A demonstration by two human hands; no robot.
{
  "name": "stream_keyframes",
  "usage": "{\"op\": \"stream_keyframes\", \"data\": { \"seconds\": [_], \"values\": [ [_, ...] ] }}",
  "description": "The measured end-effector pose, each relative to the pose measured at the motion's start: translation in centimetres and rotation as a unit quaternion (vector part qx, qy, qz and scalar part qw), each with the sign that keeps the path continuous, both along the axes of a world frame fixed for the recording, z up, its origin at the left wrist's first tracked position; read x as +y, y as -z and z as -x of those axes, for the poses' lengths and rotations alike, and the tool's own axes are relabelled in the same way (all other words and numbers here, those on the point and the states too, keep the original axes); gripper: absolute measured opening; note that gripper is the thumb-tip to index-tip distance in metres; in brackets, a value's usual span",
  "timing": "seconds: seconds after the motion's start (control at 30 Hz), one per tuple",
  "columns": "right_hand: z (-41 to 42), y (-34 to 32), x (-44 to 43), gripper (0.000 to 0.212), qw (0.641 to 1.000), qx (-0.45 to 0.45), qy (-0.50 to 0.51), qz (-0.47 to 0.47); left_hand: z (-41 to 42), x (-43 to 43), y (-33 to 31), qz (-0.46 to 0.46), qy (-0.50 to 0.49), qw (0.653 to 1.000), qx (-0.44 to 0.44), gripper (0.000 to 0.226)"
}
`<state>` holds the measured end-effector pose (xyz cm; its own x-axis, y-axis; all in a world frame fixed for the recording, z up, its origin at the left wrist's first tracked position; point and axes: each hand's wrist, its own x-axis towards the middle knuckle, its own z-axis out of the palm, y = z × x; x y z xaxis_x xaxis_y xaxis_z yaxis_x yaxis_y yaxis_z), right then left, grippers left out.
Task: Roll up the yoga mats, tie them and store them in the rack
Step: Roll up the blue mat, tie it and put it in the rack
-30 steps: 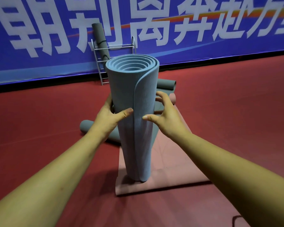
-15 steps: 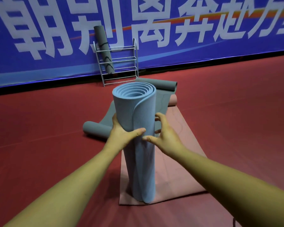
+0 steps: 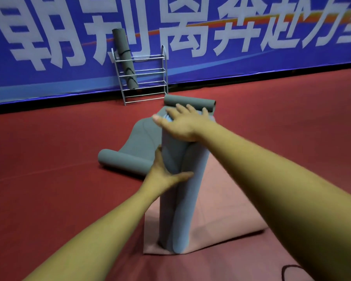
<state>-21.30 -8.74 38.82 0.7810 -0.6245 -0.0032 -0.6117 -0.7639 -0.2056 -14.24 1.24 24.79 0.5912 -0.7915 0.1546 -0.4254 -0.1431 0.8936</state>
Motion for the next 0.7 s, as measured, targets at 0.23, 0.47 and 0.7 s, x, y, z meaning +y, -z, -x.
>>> {"op": "stream_keyframes", "data": {
  "seconds": [0.23,0.47,0.7],
  "values": [
    [1.3,-0.1,0.8,0.084,1.000,0.008,-0.003,-0.019,1.6,0.0,-1.0,0.011,-0.015,0.999,-0.034,0.143],
    [3.3,-3.2,-2.4,0.097,0.993,-0.105,-0.012,-0.045,1.2,0.2,-0.7,0.011,-0.001,0.998,-0.059,0.121],
    [4.9,0.0,-1.1,0.048,0.976,-0.189,-0.081,-0.077,-0.5,0.1,-0.6,-0.011,0.003,0.998,-0.057,0.116]
  ]
}}
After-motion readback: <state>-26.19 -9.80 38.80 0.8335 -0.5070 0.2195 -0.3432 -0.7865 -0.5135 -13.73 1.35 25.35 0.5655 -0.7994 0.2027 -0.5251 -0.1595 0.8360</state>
